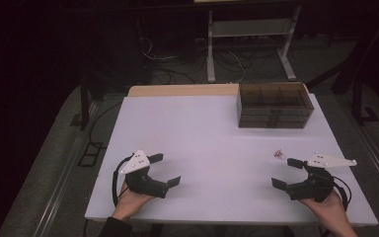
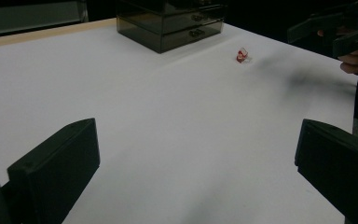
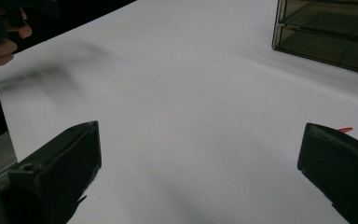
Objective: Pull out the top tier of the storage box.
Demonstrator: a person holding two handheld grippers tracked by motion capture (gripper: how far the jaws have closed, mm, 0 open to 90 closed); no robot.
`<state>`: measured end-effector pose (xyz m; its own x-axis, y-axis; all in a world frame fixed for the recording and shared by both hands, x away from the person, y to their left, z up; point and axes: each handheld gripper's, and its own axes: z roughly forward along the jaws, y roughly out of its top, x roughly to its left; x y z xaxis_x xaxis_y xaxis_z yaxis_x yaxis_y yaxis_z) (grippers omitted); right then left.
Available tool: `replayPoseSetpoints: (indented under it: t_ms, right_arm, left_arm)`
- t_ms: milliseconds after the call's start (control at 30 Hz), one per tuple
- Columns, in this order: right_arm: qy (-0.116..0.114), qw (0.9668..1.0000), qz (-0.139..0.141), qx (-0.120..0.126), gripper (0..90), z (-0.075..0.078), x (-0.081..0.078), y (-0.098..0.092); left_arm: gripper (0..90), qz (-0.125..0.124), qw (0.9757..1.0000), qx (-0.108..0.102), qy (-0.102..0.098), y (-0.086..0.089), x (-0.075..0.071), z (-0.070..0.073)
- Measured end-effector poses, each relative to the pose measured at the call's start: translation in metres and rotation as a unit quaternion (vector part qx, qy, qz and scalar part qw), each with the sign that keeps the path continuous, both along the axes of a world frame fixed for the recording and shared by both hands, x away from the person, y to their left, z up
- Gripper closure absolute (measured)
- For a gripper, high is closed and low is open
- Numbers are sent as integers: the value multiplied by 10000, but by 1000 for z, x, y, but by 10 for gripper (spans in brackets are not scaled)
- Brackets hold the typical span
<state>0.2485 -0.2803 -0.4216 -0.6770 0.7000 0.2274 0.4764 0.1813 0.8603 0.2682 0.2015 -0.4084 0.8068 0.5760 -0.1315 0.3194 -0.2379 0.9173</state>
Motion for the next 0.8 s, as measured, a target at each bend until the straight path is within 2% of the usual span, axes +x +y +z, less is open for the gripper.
replayPoseSetpoints:
  t_ms: [800]
  right_arm:
    - [36, 10000, 43, -57, 0, 1, 0, 1]
  left_arm:
    - [0, -29, 10000, -3, 6, -2, 1, 0]
